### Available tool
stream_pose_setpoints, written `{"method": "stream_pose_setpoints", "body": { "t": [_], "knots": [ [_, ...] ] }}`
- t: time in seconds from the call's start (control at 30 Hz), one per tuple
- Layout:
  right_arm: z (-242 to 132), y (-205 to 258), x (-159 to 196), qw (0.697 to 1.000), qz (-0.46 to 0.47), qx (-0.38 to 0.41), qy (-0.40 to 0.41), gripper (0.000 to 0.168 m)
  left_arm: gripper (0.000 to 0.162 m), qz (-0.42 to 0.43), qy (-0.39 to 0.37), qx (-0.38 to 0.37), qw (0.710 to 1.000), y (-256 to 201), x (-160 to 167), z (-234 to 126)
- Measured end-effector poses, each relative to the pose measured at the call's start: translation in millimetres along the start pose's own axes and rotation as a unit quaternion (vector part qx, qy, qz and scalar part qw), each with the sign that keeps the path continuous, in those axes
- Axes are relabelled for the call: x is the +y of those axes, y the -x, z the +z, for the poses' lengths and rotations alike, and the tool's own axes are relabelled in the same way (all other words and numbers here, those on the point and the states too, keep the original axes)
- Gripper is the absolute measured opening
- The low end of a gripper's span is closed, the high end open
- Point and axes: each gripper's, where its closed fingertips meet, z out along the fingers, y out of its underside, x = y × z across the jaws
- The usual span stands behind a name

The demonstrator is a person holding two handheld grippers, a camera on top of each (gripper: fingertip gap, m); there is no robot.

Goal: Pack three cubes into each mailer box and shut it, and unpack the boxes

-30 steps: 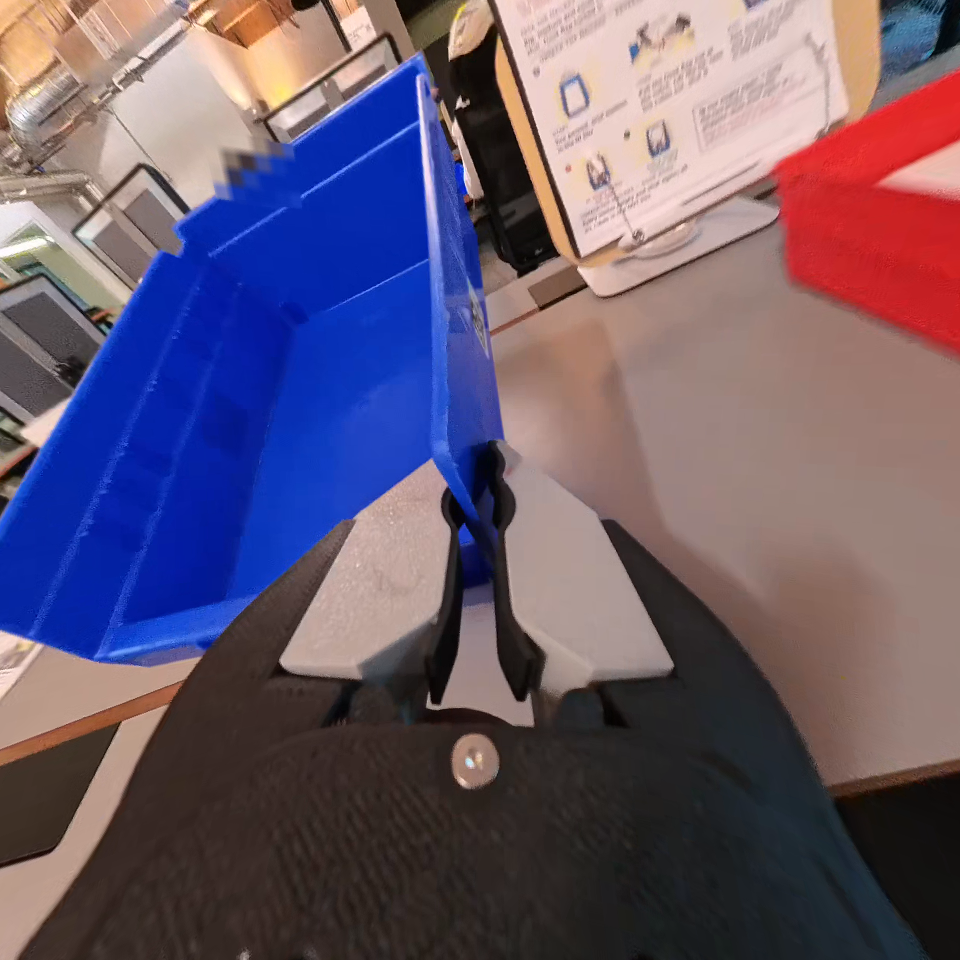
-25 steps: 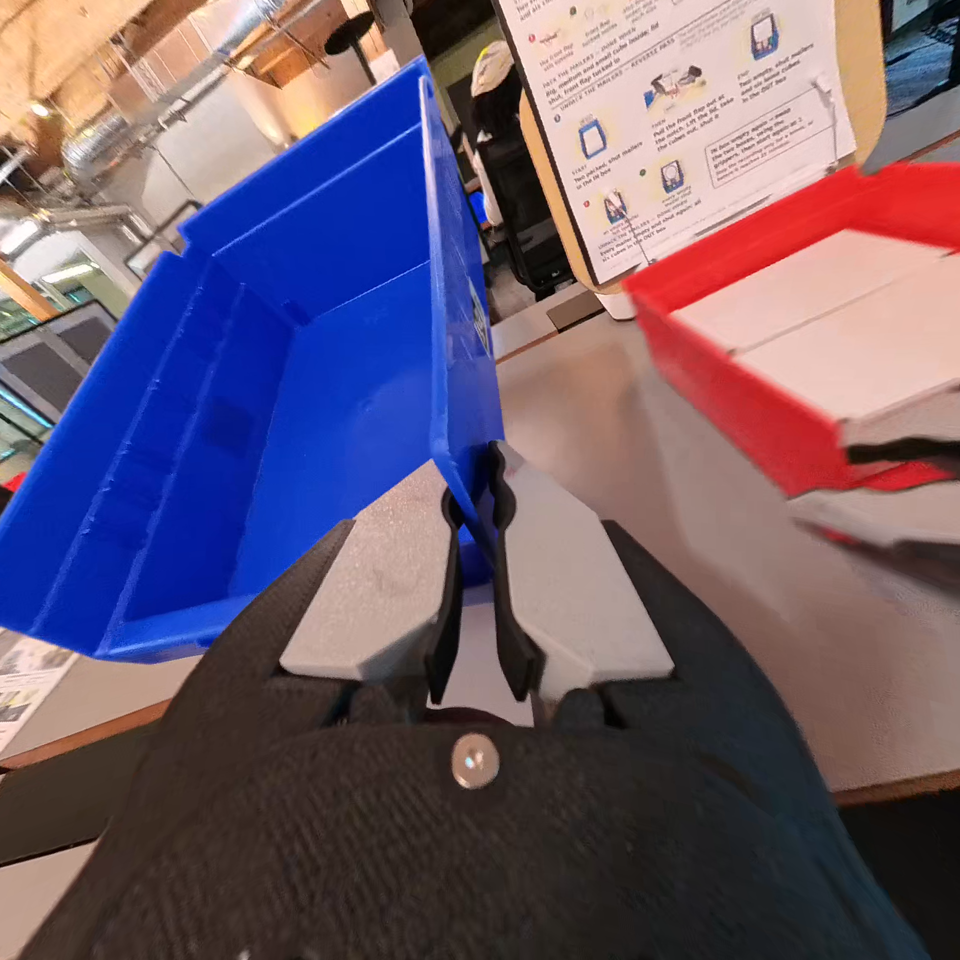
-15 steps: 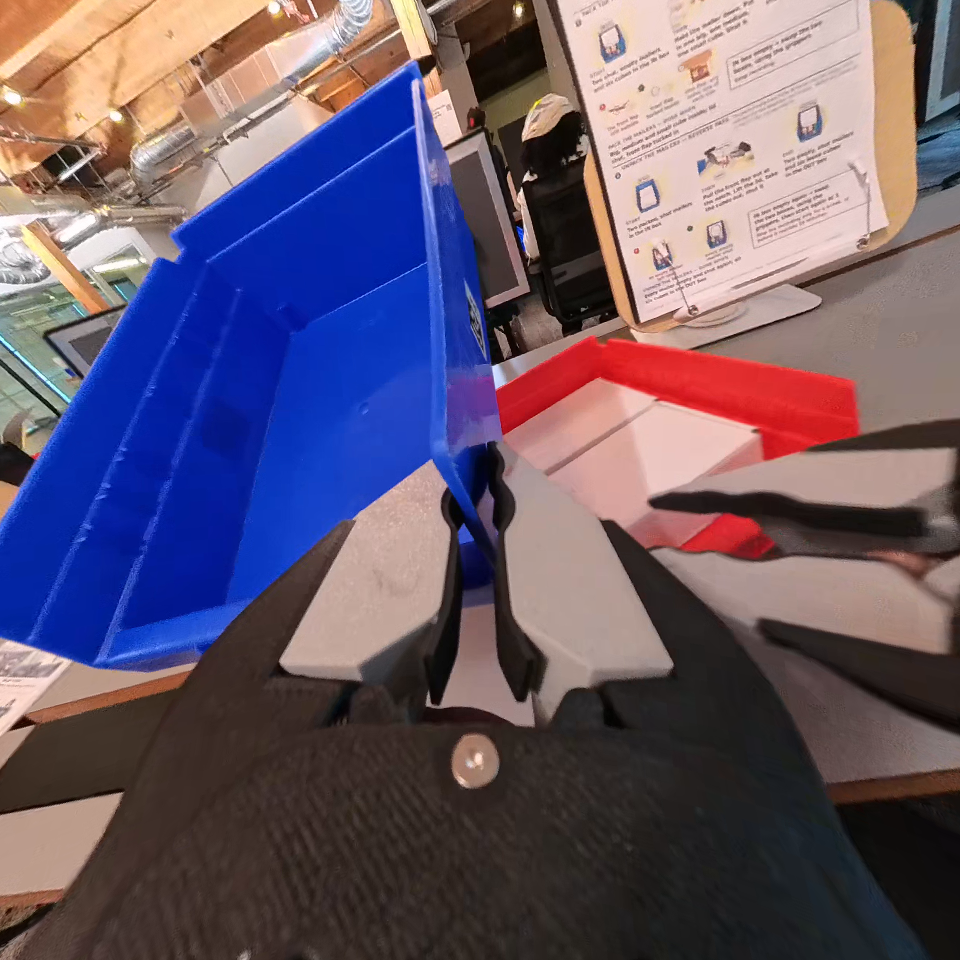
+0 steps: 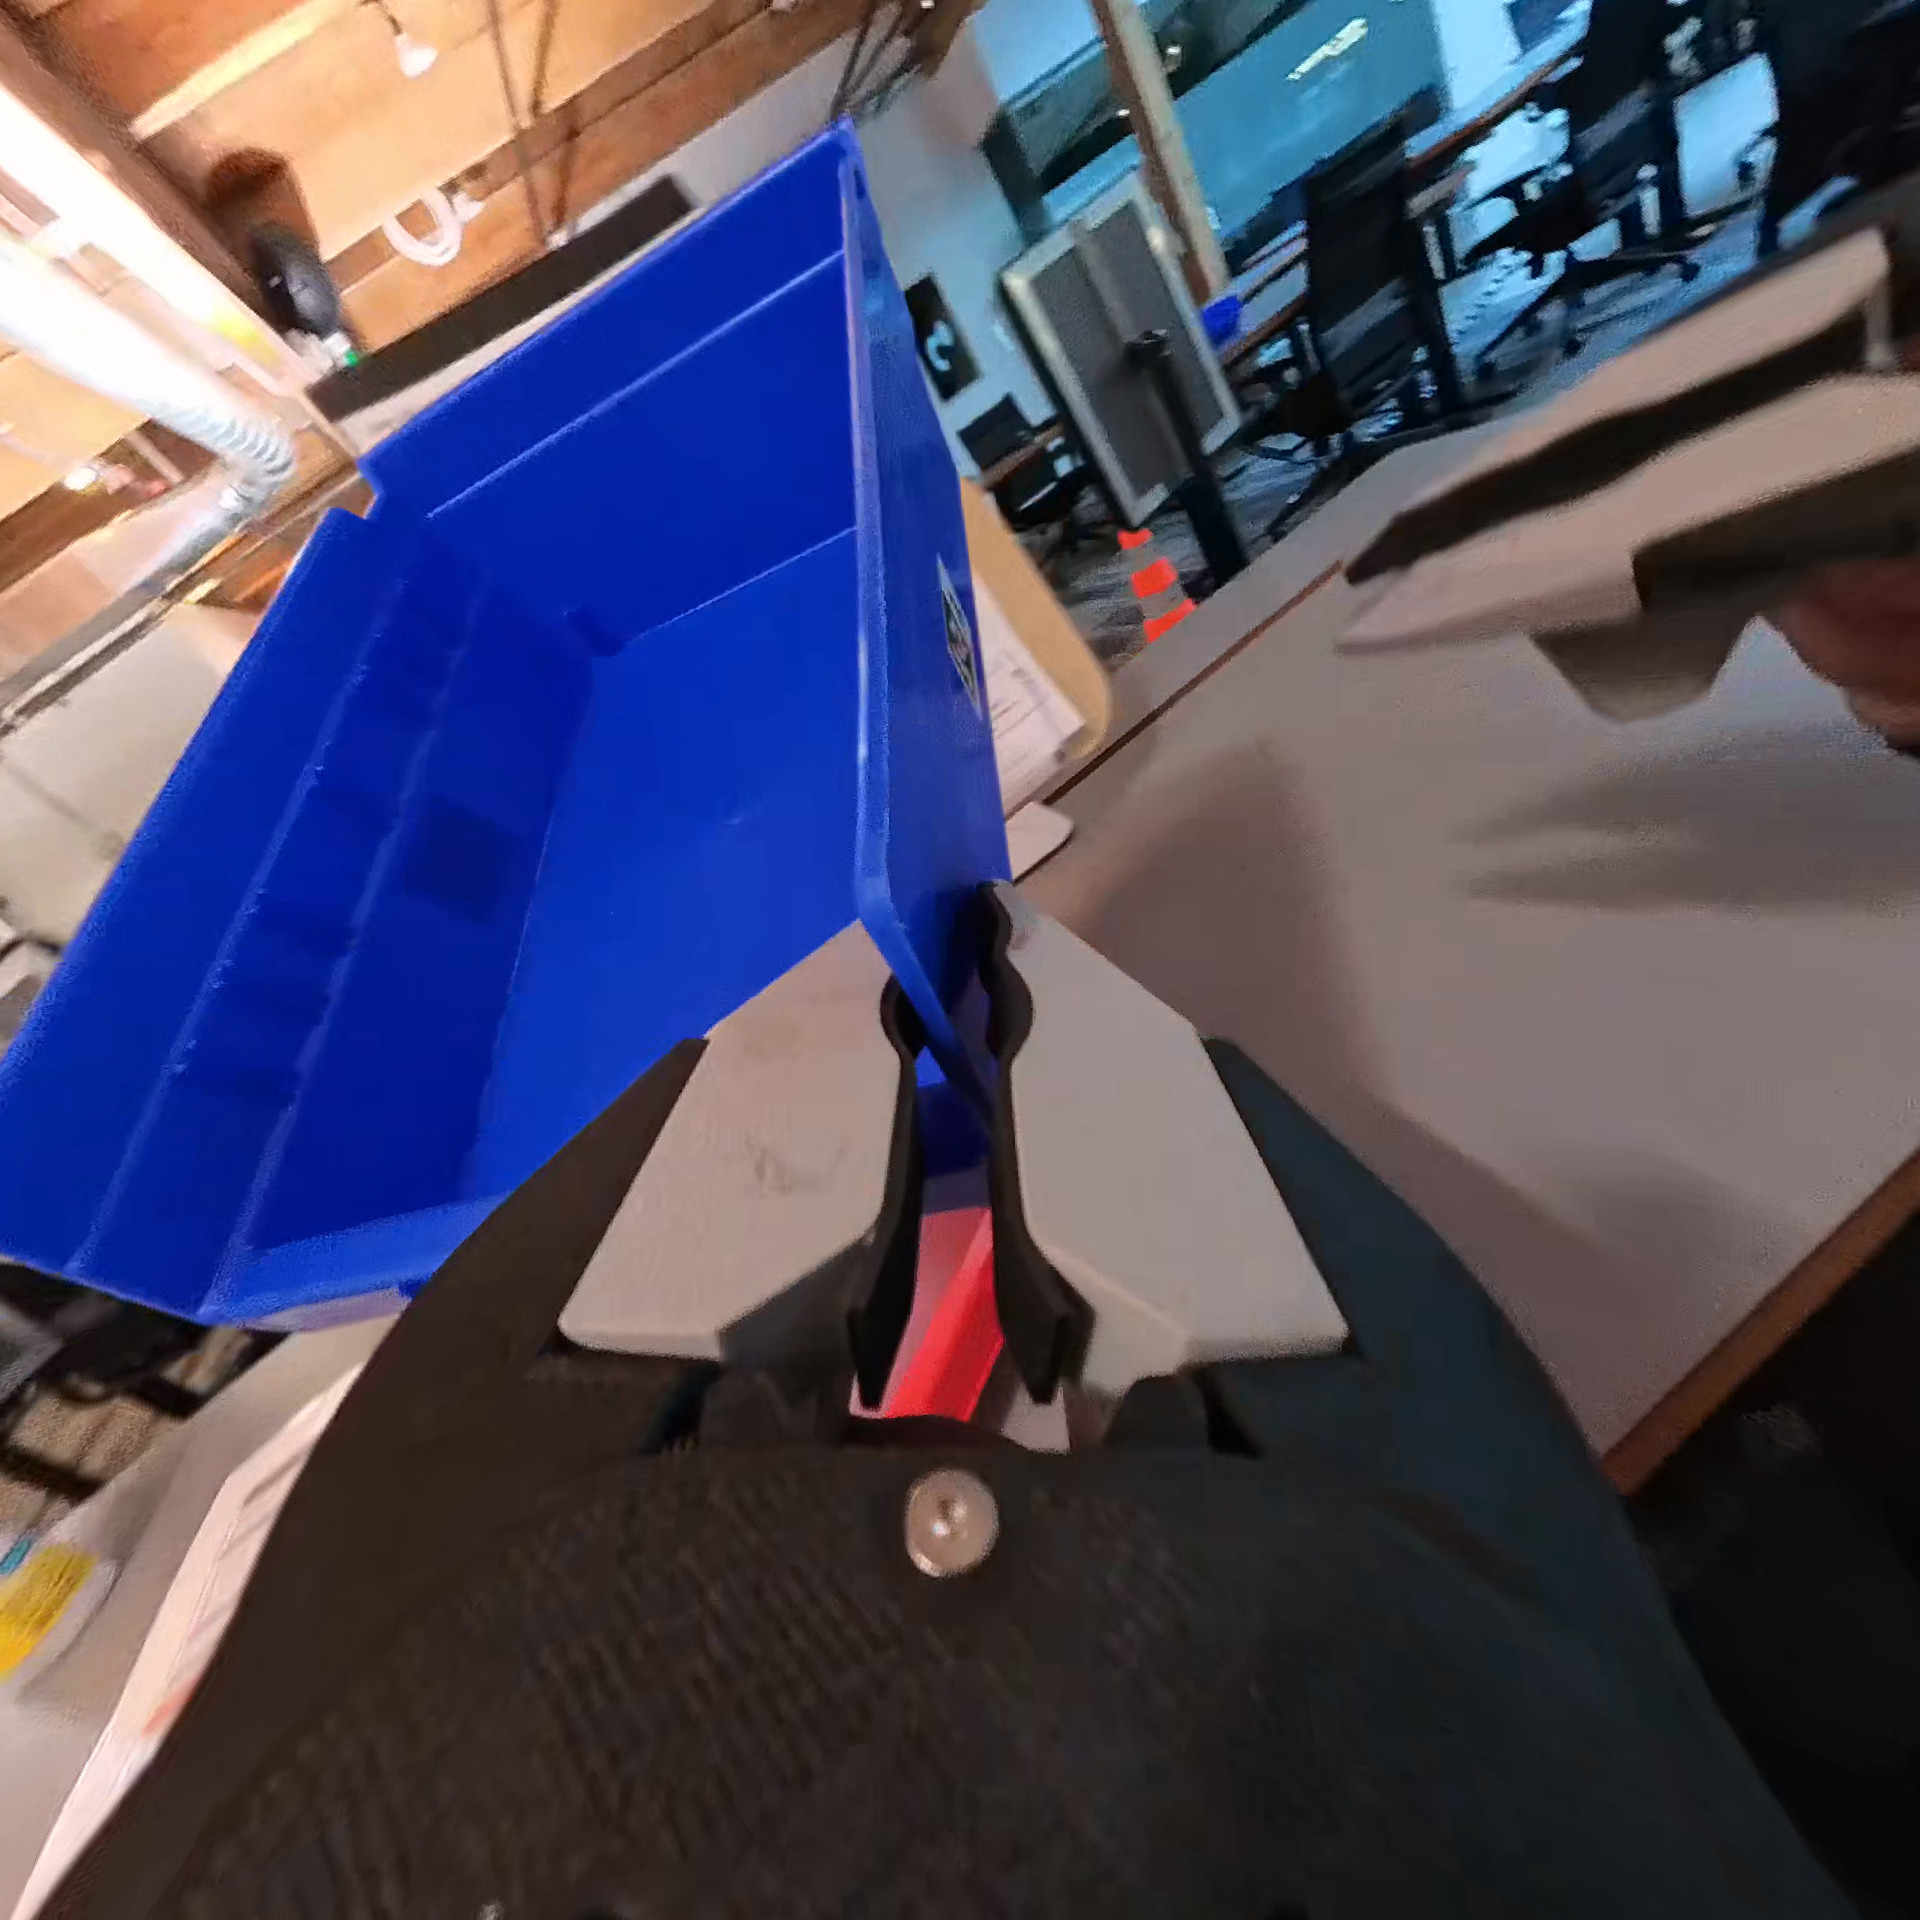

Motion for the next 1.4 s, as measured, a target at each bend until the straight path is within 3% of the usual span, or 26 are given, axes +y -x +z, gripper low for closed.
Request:
{"method": "stream_pose_setpoints", "body": {
  "t": [0.03,0.17,0.33,0.47,0.5,0.53,0.7,0.8,0.9,0.97,1.0,1.07,1.13,1.17,1.23,1.4],
  "knots": [
    [-8,-23,4,1.0,0.027,0.009,0.006,0.021,0.004,0.009,-0.001,0.012,1.0,-17,-6,13],
    [-36,-82,12,0.996,0.087,0.0,0.033,0.025,0.004,0.027,0.006,0.077,0.997,-92,-12,64],
    [-60,-135,20,0.993,0.105,0.041,0.035,0.026,0.004,-0.008,0.06,0.158,0.985,-182,19,119],
    [-59,-143,50,0.99,0.094,0.041,0.096,0.034,0.003,-0.079,0.134,0.235,0.96,-257,54,149],
    [-58,-137,56,0.989,0.088,0.026,0.114,0.036,0.005,-0.1,0.122,0.238,0.959,-263,48,150],
    [-57,-129,60,0.989,0.077,0.014,0.129,0.038,0.019,-0.124,0.111,0.242,0.956,-263,41,148],
    [-50,-82,64,0.987,0.008,-0.032,0.157,0.045,0.057,-0.193,0.107,0.247,0.944,-212,31,118],
    [-36,-27,73,0.977,-0.028,-0.105,0.183,0.047,0.06,-0.216,0.1,0.222,0.946,-157,40,95],
    [-21,8,99,0.962,-0.083,-0.115,0.234,0.046,0.057,-0.205,0.119,0.153,0.959,-92,74,80],
    [-15,17,126,0.944,-0.124,-0.112,0.285,0.049,0.057,-0.212,0.159,0.162,0.95,-73,104,67],
    [-12,12,139,0.935,-0.144,-0.097,0.309,0.05,0.056,-0.216,0.179,0.188,0.941,-73,119,60],
    [-13,-6,161,0.918,-0.177,-0.061,0.35,0.024,0.055,-0.217,0.218,0.187,0.933,-61,154,51],
    [-20,-19,177,0.904,-0.185,-0.059,0.38,0.028,0.055,-0.198,0.268,0.141,0.932,-38,198,41],
    [-24,-31,181,0.9,-0.191,-0.045,0.389,0.029,0.045,-0.187,0.288,0.132,0.93,-30,215,33],
    [-36,-66,189,0.888,-0.186,0.007,0.421,0.035,0.004,-0.183,0.286,0.102,0.935,-8,235,21],
    [-74,-135,205,0.866,-0.139,0.083,0.474,0.038,0.0,-0.249,0.276,0.069,0.926,39,257,-11]
  ]
}}
